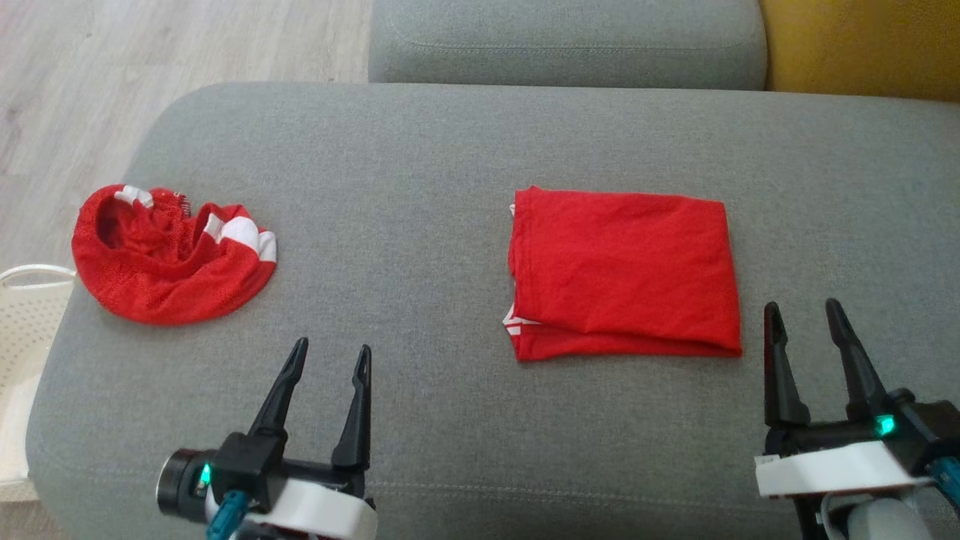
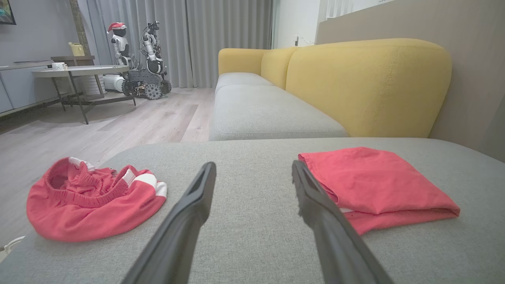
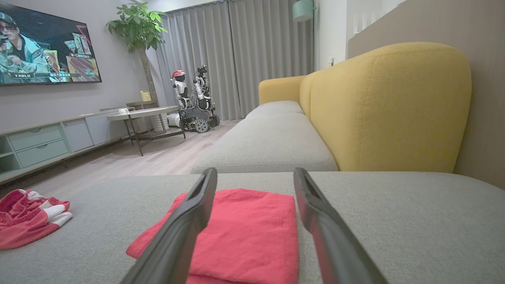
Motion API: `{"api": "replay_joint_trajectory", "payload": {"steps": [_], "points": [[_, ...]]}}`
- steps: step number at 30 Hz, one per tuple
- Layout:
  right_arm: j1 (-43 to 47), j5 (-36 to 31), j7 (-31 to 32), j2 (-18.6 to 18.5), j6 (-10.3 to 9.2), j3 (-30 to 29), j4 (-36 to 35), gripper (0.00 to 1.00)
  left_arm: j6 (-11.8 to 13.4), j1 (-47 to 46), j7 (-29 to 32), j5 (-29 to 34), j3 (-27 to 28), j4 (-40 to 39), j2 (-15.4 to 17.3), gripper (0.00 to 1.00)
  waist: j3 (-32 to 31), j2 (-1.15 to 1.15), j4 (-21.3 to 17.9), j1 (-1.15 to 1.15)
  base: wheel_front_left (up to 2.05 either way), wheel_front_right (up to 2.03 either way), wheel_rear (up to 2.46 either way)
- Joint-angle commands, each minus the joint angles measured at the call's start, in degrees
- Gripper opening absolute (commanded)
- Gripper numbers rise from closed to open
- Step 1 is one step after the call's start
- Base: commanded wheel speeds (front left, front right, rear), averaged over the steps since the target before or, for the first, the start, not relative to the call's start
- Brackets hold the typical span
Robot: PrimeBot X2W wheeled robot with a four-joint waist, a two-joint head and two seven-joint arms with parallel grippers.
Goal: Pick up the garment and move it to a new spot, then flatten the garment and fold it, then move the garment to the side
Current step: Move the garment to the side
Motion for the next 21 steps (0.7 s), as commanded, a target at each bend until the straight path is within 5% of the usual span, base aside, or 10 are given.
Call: {"api": "replay_joint_trajectory", "payload": {"steps": [1, 21], "points": [[-1.41, -0.43, -0.64, 0.09, 0.36, 1.48, -2.32, 1.0, -0.11, -1.77, -0.7, 0.6, 2.32, -1.75, -0.26, 1.0, 0.08, 0.0, -0.02, 0.0, 0.0, 0.0, 0.0], [-1.1, -0.85, -0.64, 0.55, 0.36, 1.1, -2.36, 1.0, 0.0, -2.01, -0.7, 1.31, 2.01, -1.25, -0.26, 1.0, 0.16, 0.0, 0.57, 0.0, 0.0, 0.0, 0.0]]}}
